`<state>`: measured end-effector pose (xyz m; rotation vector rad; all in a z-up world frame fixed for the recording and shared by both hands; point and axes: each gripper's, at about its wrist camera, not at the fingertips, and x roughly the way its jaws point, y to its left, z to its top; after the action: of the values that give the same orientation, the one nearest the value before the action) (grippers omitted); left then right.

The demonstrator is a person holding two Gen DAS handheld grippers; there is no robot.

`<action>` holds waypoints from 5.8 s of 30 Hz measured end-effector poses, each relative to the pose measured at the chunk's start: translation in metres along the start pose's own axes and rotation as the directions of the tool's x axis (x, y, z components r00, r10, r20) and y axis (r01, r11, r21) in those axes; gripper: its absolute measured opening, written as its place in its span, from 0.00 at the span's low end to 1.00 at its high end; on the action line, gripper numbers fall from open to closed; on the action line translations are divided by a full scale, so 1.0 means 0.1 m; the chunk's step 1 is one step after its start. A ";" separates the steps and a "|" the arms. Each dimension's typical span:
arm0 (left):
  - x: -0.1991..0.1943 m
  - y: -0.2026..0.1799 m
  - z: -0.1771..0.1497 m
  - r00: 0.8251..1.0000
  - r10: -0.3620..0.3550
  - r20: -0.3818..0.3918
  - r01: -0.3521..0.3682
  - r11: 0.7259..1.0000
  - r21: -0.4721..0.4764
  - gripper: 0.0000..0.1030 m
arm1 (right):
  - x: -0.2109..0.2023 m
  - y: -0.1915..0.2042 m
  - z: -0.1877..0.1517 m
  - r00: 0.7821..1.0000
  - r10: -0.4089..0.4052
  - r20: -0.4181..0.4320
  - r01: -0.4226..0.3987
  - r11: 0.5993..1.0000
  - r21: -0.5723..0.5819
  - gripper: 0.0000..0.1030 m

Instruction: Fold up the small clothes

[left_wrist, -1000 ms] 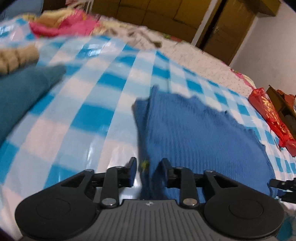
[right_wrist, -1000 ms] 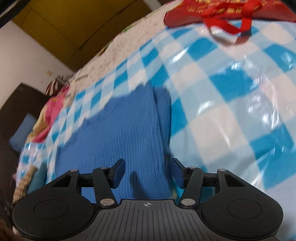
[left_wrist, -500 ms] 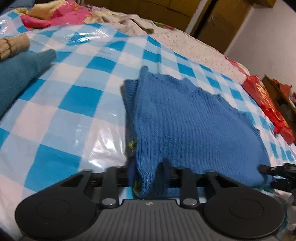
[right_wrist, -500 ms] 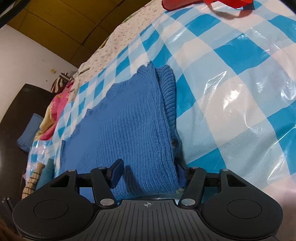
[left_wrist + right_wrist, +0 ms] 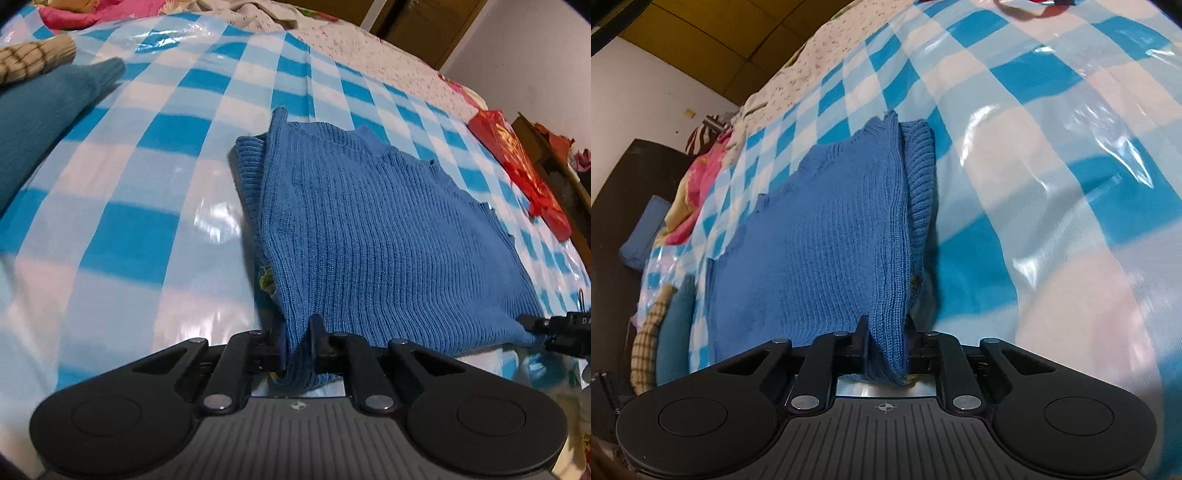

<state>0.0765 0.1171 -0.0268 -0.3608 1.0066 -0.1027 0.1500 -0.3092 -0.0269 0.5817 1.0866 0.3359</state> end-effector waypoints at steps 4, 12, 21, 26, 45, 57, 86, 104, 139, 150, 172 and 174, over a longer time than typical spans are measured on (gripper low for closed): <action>-0.12 -0.09 -0.12 0.999 0.051 0.013 -0.051 0.997 0.059 0.25 | -0.13 0.06 -0.14 1.000 -0.017 -0.018 0.016 1.000 -0.024 0.15; -0.36 -0.22 -0.11 0.992 0.090 0.092 -0.099 0.990 0.097 0.24 | -0.21 0.09 -0.15 0.999 -0.035 0.035 0.036 0.999 -0.019 0.20; -0.34 -0.56 -0.01 0.982 0.034 0.185 -0.059 0.990 0.130 0.24 | -0.22 0.05 -0.03 0.986 -0.064 0.151 0.066 0.998 -0.005 0.32; -0.11 -0.87 0.05 0.981 -0.012 0.192 -0.027 0.980 0.195 0.24 | -0.12 0.00 0.06 0.979 -0.077 0.189 0.075 0.997 0.016 0.43; 0.35 -1.17 -0.19 0.983 -0.001 0.183 -0.050 0.961 0.274 0.29 | -0.11 0.03 -0.12 0.967 -0.130 0.220 0.128 0.992 0.021 0.44; -0.02 -0.68 -0.41 0.992 -0.015 0.128 0.010 0.999 0.042 0.32 | -0.14 1.06 -0.20 0.967 -0.110 0.231 0.169 0.952 -0.254 0.46; -0.16 -0.26 -0.58 0.988 -0.020 0.150 0.046 0.983 -0.177 0.41 | 2.07 3.29 -0.81 0.928 -0.371 -0.031 0.192 0.549 -0.813 0.60; -0.44 -0.22 -0.78 0.965 0.130 0.226 -0.078 0.971 -0.225 0.54 | 2.09 3.29 -0.92 0.912 -0.407 0.053 0.252 0.453 -0.855 0.35; -0.12 -0.88 -0.75 0.921 0.199 0.335 -0.253 0.959 0.126 0.24 | 1.04 2.13 -0.21 0.996 -0.010 -0.085 -0.028 0.903 -0.429 0.17; -0.09 -0.88 -0.74 0.933 0.165 0.320 -0.219 0.965 0.141 0.24 | 1.25 2.23 -0.18 0.991 0.043 -0.126 -0.083 0.940 -0.332 0.53; -0.08 -0.81 -0.70 0.948 0.116 0.297 -0.159 0.980 0.124 0.24 | 2.01 3.32 -0.94 0.915 -0.399 0.062 0.263 0.474 -0.840 0.54; -0.08 -0.79 -0.69 0.949 0.114 0.295 -0.155 0.980 0.121 0.24 | 2.00 3.28 -0.91 0.908 -0.410 0.080 0.280 0.456 -0.845 0.39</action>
<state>0.0206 0.0277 -0.0265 -0.1676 0.7279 0.0020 0.1636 0.0849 -0.0083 -0.5739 0.9946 0.4969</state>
